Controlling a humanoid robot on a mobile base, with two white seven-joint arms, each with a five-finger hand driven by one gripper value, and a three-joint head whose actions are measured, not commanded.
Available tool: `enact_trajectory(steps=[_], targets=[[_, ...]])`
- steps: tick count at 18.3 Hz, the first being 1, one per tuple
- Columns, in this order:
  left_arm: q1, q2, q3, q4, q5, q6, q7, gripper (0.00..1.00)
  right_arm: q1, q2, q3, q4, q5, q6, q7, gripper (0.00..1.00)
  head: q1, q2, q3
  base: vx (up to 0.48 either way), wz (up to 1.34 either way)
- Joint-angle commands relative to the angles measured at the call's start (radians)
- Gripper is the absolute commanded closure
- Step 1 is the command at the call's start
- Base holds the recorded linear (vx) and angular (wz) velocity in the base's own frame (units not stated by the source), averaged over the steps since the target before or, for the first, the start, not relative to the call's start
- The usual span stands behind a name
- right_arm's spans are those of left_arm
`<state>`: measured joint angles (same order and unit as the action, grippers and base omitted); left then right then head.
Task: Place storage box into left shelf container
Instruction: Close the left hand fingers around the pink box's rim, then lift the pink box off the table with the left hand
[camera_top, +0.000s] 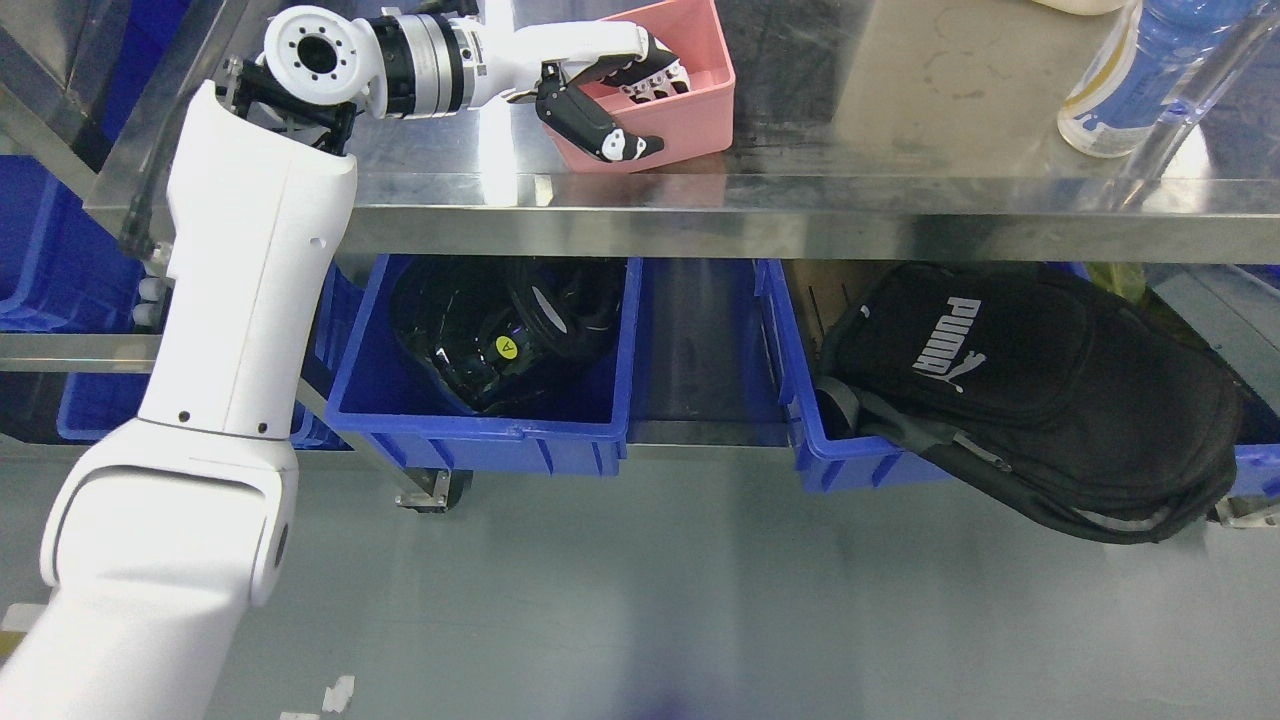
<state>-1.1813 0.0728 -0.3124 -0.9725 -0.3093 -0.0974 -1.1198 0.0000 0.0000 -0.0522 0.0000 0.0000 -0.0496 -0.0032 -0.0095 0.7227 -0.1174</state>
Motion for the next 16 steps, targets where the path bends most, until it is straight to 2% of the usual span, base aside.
enact_trajectory(steps=[1,3,4,6,8,14,16], targets=[[0.008,-0.055,0.269,0.09,0.022,-0.047,-0.037,1.0,-0.005,-0.017,0.0,-0.017,-0.021,-0.001,0.0,0.0,0.0,0.0,0.0,0.0,0.0],[0.025,-0.055,0.399,0.092,0.125,-0.047,-0.037,1.0,-0.005,-0.017,0.0,-0.017,-0.021,-0.001,0.0,0.0,0.0,0.0,0.0,-0.001,0.01],[0.04,-0.055,0.414,0.092,0.191,-0.047,-0.037,1.0,-0.003,-0.017,0.0,-0.017,-0.021,-0.001,0.0,0.0,0.0,0.0,0.0,-0.002,0.02],[0.083,-0.055,0.418,0.077,0.396,-0.048,-0.029,1.0,-0.003,-0.017,0.0,-0.017,-0.021,0.001,0.0,0.0,0.0,0.0,0.0,0.0,0.0],[0.112,-0.055,0.418,0.043,0.522,-0.048,-0.018,1.0,-0.003,-0.017,0.0,-0.017,-0.021,0.001,0.002,0.0,0.0,0.0,0.0,0.004,0.04],[0.15,-0.055,0.423,-0.026,0.757,-0.061,-0.008,1.0,-0.003,-0.017,0.0,-0.017,-0.021,0.001,0.0,0.0,0.0,0.0,0.0,0.001,-0.01],[0.19,-0.055,0.417,-0.058,0.827,-0.146,0.012,0.99,-0.005,-0.017,0.0,-0.017,-0.021,-0.001,0.002,0.0,0.0,0.0,0.0,-0.005,-0.01]])
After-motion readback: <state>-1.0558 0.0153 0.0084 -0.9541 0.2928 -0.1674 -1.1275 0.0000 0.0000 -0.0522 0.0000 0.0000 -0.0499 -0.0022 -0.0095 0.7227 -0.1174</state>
